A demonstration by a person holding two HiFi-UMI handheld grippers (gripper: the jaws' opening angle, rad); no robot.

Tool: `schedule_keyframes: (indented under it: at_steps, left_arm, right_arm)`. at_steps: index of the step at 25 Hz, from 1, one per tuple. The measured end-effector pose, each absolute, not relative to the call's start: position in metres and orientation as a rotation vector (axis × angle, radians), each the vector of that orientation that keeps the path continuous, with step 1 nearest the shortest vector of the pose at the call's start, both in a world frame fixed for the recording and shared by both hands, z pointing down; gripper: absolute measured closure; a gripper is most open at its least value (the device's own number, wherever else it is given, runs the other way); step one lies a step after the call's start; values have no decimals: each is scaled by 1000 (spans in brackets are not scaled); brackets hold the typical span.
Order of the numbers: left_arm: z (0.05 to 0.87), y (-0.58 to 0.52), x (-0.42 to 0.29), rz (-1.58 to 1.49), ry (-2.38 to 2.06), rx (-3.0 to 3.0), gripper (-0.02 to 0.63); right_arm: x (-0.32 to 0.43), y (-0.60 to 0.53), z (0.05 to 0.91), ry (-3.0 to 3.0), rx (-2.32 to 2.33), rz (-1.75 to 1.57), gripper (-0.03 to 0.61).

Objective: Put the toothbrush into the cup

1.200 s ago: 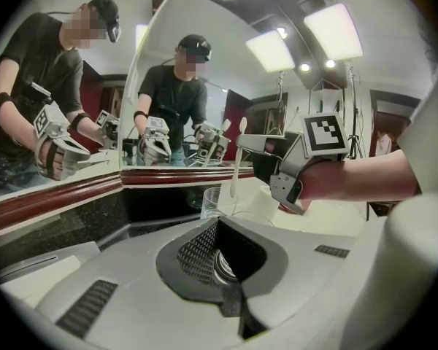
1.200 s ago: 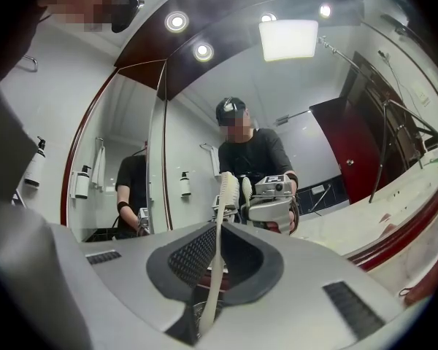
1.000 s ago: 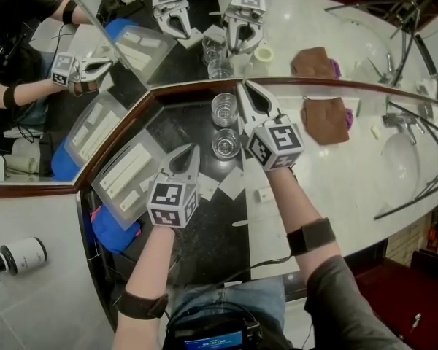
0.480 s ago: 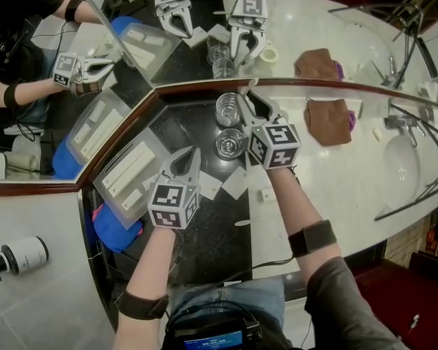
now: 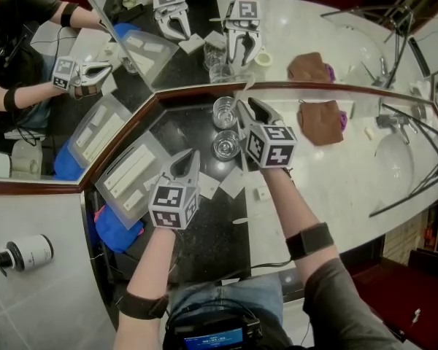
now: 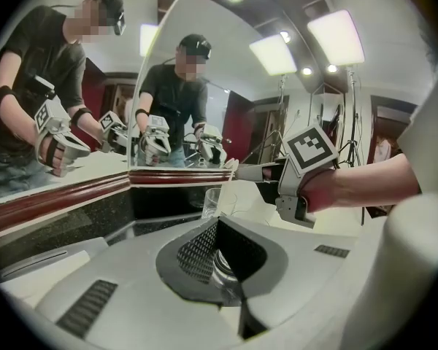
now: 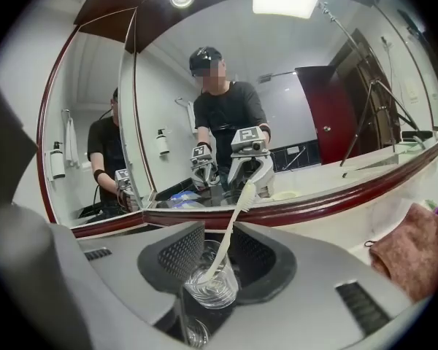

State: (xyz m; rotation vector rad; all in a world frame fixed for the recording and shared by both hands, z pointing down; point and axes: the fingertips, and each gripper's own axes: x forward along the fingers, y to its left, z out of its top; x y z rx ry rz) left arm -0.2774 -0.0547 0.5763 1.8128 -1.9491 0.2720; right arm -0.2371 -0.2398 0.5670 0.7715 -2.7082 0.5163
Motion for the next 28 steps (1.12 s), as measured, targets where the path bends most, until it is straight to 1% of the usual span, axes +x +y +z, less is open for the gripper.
schedule_keyframes:
  at_steps: [5, 11, 16, 20, 28]
  left_arm:
    - [553, -50, -273, 255, -1951, 1825, 612]
    - [514, -33, -263, 253, -1949, 1848, 612]
    - [485, -15, -255, 254, -1949, 1882, 612]
    - [471, 2, -248, 267, -1946, 1918, 612]
    - [480, 38, -218, 334, -1904, 1989, 612]
  right_arm:
    - [-225, -226, 524, -2769, 753, 527, 438]
    - [-183, -196, 476, -2766, 762, 502, 568]
    - [-144, -167, 453, -2751, 807, 520, 568]
    - [-112, -141, 453, -2695, 865, 540, 569]
    - [-24, -79, 518, -2389, 985, 656, 568]
